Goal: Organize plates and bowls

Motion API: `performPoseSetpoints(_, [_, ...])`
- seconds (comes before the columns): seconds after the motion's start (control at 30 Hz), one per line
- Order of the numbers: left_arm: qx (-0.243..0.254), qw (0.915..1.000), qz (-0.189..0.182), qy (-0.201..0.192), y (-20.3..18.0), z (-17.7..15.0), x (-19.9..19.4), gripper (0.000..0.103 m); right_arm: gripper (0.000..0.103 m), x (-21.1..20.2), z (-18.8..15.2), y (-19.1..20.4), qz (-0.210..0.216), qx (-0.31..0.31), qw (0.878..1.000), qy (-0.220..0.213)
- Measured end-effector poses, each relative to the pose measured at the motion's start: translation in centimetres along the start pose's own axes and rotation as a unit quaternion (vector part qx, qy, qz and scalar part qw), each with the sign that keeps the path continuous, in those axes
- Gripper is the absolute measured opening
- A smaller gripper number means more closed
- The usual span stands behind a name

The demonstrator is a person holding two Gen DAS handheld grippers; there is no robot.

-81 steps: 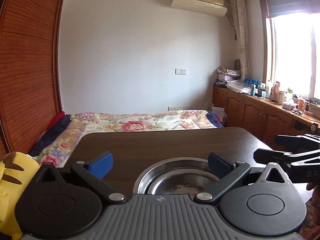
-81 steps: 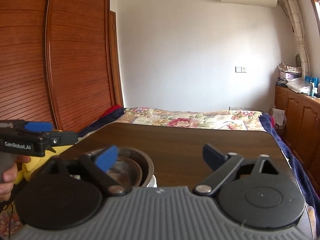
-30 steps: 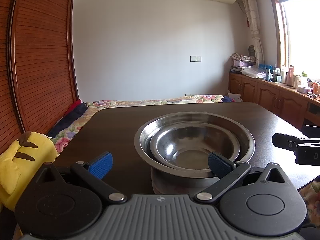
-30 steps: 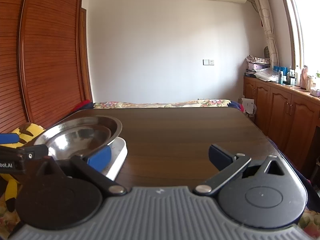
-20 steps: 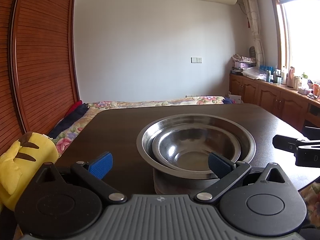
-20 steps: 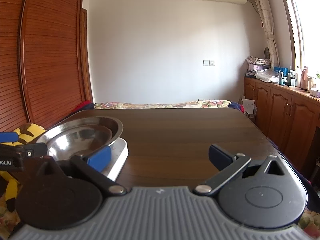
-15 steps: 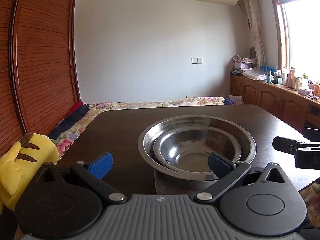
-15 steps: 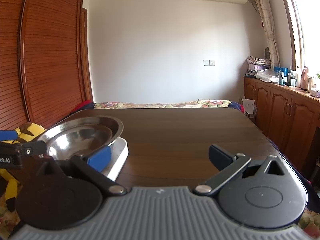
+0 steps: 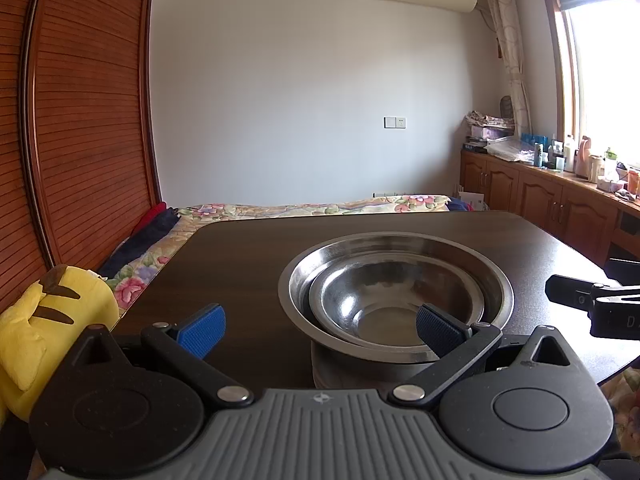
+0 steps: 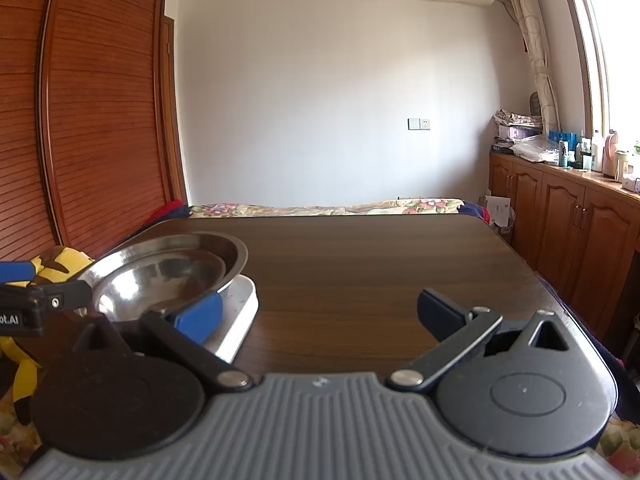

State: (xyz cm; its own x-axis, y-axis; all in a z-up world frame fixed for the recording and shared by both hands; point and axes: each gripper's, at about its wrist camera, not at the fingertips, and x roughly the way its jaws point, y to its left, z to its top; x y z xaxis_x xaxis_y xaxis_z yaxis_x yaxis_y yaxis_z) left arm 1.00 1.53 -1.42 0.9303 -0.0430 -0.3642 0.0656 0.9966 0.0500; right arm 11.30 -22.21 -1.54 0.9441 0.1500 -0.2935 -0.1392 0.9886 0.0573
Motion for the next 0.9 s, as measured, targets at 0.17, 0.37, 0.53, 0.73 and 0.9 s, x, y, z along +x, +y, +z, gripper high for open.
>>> performPoseSetpoints(0.17, [0.000, 1.0000, 0.000, 0.000, 0.02, 0.01, -0.02, 0.103, 0.103, 0.00, -0.03, 0.04, 0.000, 0.001, 1.000, 0.000])
performPoseSetpoints(0.37, [0.001, 1.0000, 0.001, 0.000, 0.04, -0.01, -0.05, 0.103, 0.103, 0.07, -0.12, 0.13, 0.000, 0.002, 1.000, 0.001])
performPoseSetpoints(0.53, [0.001, 1.0000, 0.001, 0.000, 0.02, -0.03, -0.07, 0.103, 0.103, 0.07, -0.11, 0.12, 0.001, 0.002, 1.000, 0.001])
performPoseSetpoints(0.73, [0.002, 1.0000, 0.000, 0.000, 0.02, -0.03, -0.07, 0.103, 0.103, 0.07, -0.11, 0.11, 0.001, 0.002, 1.000, 0.001])
performPoseSetpoints(0.9, [0.004, 1.0000, 0.001, 0.001, -0.11, -0.21, -0.04, 0.103, 0.103, 0.06, -0.11, 0.11, 0.000, 0.002, 1.000, 0.001])
